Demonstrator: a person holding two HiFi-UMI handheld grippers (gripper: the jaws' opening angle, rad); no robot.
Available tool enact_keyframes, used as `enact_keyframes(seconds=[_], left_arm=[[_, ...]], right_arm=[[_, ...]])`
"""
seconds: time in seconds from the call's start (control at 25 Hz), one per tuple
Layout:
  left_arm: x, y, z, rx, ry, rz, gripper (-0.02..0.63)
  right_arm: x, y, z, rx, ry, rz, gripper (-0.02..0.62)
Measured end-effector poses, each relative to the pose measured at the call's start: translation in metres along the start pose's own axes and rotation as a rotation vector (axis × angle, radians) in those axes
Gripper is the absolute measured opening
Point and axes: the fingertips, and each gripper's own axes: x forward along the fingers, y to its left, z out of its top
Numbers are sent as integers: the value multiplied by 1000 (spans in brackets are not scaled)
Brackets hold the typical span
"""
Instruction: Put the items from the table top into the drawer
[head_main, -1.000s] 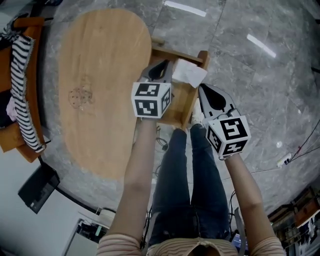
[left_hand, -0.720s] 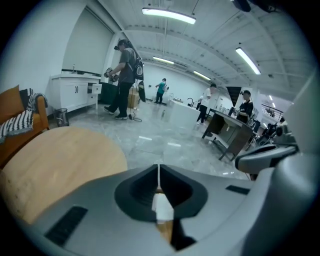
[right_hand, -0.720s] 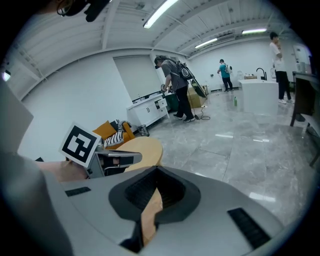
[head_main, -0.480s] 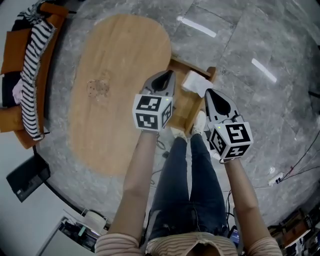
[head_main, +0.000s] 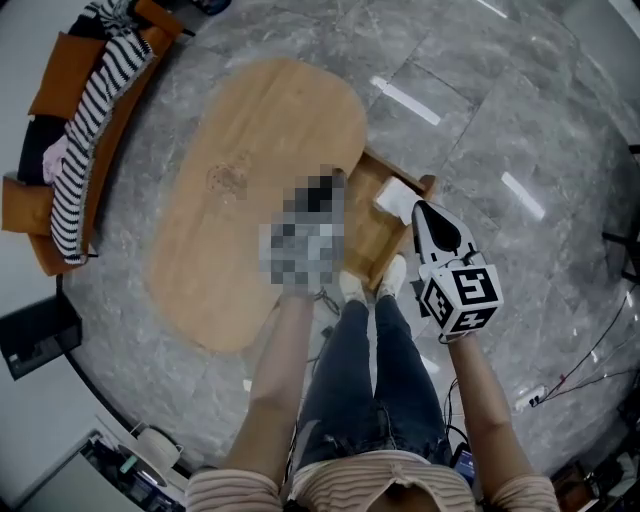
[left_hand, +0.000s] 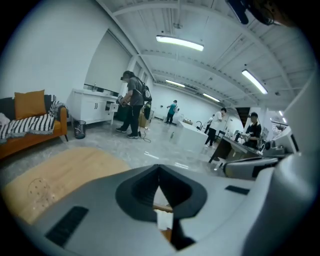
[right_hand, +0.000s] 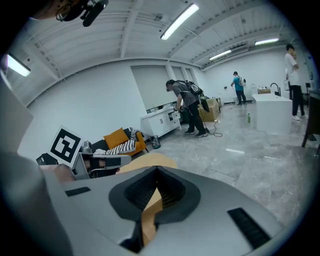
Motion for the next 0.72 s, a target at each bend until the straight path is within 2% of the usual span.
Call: enact_keyframes(seconds=[0.12,0.44,0.72], left_arm=[[-24,4,16,-31,-40,23,14],[-79,1,47,17,-97,84,15],[-128,-2,72,1,-180,126,15]], right_arm=[[-6,16,21,-34,-22,29,8],[-25,59,71,-72,-122,147,8],[-38,96,104,-142,-173,217,8]])
